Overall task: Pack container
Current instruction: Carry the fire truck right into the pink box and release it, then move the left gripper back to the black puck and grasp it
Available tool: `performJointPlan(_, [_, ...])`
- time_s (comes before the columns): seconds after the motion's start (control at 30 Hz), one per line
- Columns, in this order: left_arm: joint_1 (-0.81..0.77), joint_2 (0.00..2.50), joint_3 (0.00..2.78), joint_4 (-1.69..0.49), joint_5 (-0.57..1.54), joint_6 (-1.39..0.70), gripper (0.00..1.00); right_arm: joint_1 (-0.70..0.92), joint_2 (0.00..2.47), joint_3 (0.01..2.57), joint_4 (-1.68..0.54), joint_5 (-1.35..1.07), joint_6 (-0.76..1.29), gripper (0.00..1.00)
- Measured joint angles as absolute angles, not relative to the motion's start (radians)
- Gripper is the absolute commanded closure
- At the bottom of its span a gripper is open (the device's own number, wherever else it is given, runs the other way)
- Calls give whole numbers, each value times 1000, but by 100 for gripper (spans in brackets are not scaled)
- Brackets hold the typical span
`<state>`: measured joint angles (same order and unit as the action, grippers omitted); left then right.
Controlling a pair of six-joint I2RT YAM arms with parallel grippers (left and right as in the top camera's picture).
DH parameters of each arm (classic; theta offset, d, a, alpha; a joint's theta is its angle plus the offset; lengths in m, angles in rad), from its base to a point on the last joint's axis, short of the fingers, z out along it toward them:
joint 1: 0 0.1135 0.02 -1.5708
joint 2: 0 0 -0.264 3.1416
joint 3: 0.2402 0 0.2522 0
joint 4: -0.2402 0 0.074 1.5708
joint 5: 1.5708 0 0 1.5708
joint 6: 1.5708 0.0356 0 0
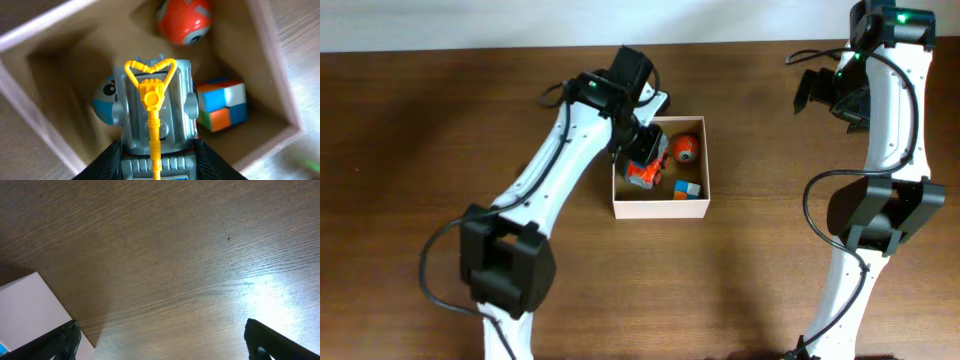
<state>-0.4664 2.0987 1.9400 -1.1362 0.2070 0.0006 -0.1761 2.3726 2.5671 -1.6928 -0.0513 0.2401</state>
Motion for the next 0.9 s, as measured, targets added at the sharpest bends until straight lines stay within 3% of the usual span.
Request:
performJointPlan(0.13, [-466, 2127, 1939, -1128, 206, 1, 58, -176, 2373, 2567, -1693, -51, 240, 1])
performJointPlan(0.23, [-467, 2127, 1939, -1128, 205, 2, 40, -176, 2373, 2567, -1693, -51, 240, 1])
performJointPlan(0.5, [-466, 2131, 1943, -1124, 202, 9, 16, -176, 2373, 2567, -1693, -51, 240, 1])
performJointPlan(0.6, [-466, 2135, 1995, -1161, 202, 7, 13, -176, 2373, 2567, -1693, -51, 239, 1])
performJointPlan(0.63, [-466, 2135, 2005, -1163, 201, 7, 7, -176, 2373, 2567, -1692, -51, 240, 1])
performJointPlan(0.9, [-413, 2115, 2229, -1424, 0, -158, 4, -176, 2373, 2567, -1693, -51, 240, 1])
